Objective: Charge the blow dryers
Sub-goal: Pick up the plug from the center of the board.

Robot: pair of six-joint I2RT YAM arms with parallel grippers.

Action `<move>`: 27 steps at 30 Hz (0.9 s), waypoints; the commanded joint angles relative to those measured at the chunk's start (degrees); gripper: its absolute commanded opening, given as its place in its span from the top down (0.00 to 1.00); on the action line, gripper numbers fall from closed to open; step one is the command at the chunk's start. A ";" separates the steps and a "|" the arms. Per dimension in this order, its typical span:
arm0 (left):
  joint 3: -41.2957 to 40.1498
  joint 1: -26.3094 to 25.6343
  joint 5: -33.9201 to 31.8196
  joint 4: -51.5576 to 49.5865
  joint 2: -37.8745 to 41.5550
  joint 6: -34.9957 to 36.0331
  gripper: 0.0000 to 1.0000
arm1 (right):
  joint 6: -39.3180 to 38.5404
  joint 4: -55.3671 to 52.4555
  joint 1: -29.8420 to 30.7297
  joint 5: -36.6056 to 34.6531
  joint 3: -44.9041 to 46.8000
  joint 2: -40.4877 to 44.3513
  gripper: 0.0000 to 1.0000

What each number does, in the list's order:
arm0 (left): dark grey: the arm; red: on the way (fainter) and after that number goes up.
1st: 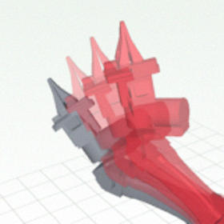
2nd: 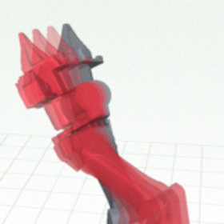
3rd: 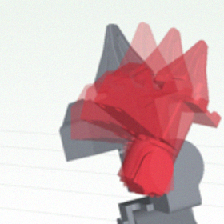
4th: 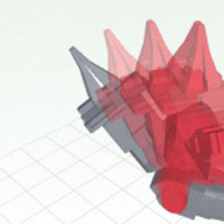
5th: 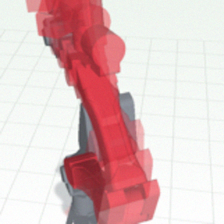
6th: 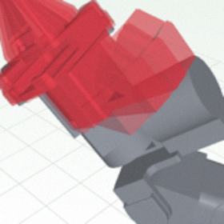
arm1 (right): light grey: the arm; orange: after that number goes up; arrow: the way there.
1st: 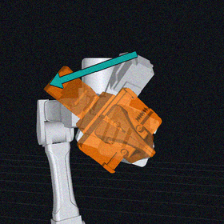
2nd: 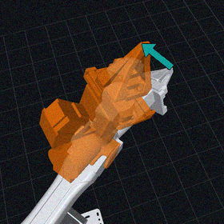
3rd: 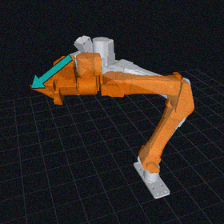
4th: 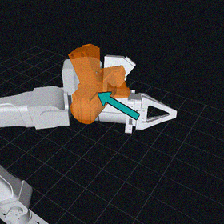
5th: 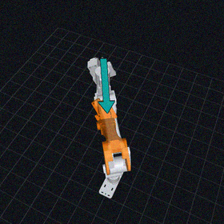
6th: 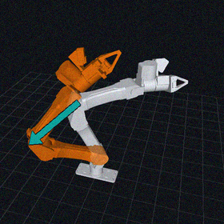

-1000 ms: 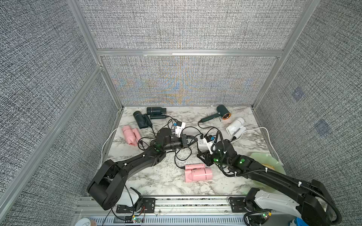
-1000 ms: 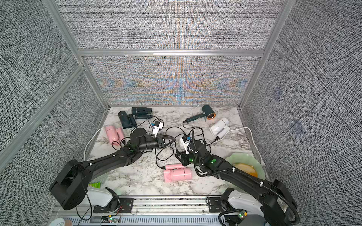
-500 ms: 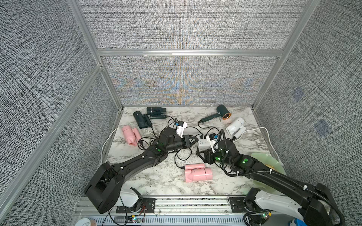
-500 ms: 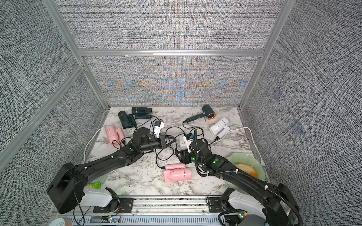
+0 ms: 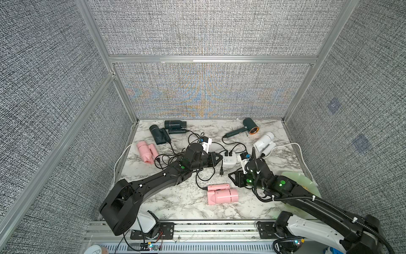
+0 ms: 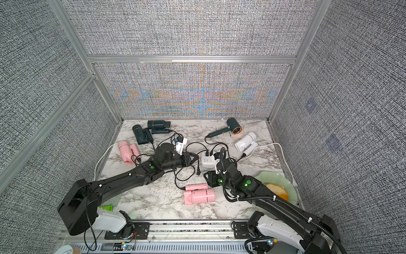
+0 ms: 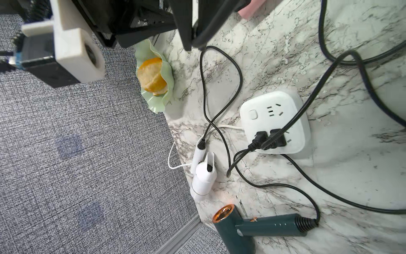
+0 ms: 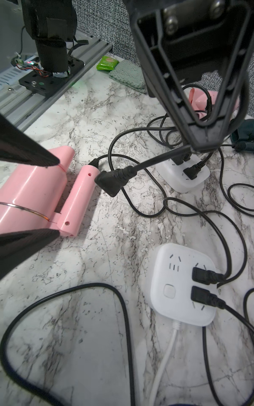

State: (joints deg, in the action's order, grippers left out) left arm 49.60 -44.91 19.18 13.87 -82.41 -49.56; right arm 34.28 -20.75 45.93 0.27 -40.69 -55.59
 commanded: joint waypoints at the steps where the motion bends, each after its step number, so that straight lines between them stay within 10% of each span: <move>1: 0.77 -0.35 -2.01 -0.96 -0.60 0.64 1.00 | 3.82 -0.71 0.12 -0.67 -1.29 -1.27 0.54; 27: 0.93 -3.78 -7.47 -2.95 -0.82 -0.30 1.00 | 14.16 2.95 2.02 -5.86 -10.54 -20.23 0.73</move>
State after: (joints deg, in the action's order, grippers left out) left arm 50.43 -48.29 13.45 11.49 -83.48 -50.61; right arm 46.72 -16.58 47.92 -3.27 -50.59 -75.42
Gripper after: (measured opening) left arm 0.066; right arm 0.278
